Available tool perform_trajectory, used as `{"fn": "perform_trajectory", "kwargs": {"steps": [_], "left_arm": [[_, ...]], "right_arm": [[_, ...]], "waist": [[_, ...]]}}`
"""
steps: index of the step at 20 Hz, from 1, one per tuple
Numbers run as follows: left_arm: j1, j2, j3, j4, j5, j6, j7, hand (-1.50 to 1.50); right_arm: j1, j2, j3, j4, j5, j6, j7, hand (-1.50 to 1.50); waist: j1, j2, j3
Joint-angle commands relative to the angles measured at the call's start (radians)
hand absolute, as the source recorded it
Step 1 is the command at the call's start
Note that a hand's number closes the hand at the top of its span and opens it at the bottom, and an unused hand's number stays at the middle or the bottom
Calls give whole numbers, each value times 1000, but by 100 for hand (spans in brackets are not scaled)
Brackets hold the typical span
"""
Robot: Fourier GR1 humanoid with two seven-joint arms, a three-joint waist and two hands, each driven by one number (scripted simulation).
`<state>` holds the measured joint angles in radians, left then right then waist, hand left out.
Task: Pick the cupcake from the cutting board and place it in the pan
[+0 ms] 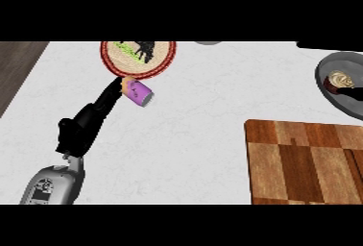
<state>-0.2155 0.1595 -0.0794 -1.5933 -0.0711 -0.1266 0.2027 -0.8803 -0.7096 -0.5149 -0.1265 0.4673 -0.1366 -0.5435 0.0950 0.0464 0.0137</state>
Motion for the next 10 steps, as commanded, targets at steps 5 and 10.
{"fn": "perform_trajectory", "kwargs": {"steps": [5, 10], "left_arm": [[12, 10, 15, -2, 2, 2, 3, 0], [26, 9, 14, -3, -7, 7, -8, 0]], "right_arm": [[42, -64, -148, 29, -155, 257, -81, -150], [127, -101, -159, 32, -170, 424, -169, -150]], "waist": [[-19, 1, 1], [-30, -3, 1]]}}
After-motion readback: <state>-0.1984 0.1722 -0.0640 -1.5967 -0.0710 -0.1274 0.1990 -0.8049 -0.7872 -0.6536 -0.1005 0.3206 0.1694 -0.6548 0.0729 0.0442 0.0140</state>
